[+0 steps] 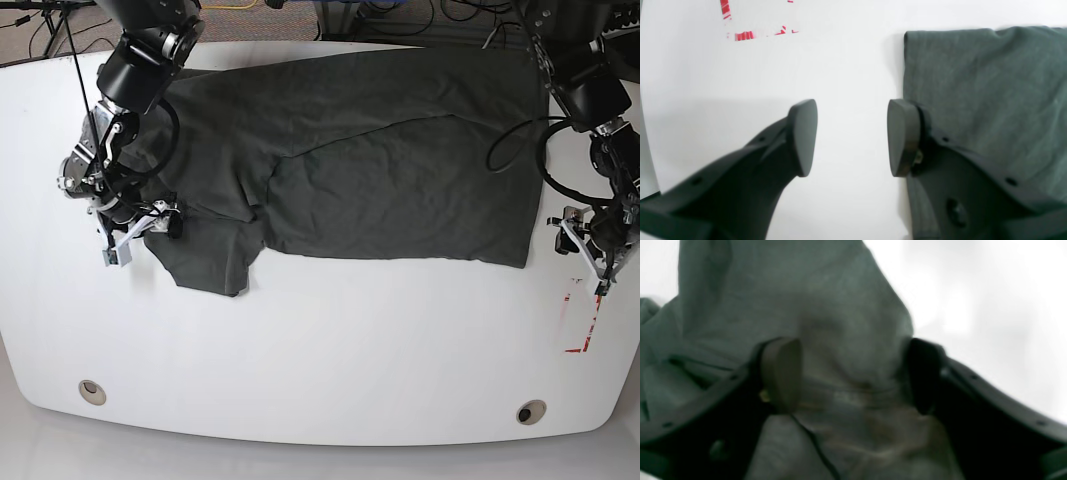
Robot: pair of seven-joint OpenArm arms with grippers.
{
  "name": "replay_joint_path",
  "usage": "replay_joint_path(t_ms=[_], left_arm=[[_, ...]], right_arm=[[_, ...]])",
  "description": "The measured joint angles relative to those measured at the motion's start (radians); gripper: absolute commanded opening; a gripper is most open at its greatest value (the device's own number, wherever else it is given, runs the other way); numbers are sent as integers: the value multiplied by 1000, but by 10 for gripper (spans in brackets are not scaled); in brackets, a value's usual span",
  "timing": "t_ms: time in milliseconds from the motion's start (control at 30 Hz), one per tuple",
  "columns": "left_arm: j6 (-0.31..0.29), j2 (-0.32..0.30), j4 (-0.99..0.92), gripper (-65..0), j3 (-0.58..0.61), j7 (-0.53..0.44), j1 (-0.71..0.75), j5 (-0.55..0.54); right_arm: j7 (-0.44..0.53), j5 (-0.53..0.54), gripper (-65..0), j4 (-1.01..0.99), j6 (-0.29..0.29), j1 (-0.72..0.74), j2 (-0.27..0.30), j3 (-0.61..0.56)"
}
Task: Fold the T-shirt properly
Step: 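Grasp the opposite edge with both grippers and fold it over toward the held edge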
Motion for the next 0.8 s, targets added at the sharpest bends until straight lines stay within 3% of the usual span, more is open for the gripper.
replay_joint_path(t_ms=[133, 200, 500, 667, 800], left_arm=[[0, 1, -19, -332, 17, -1, -3, -2], [0, -1, -55, -332, 39, -2, -13, 2], [0, 5, -291, -328, 133, -157, -77, -13], [1, 5, -394, -257, 138, -164, -114, 3], [1, -1, -454, -236, 136, -198, -150, 2]], right_arm=[[-6, -1, -558, 0, -3, -2, 1, 0], [-9, -1, -625, 0, -3, -4, 0, 0], [-11, -1, -633, 0, -2, -4, 0, 0], [-11, -1, -633, 0, -3, -6, 1, 0], [-11, -1, -633, 0, -3, -6, 1, 0]])
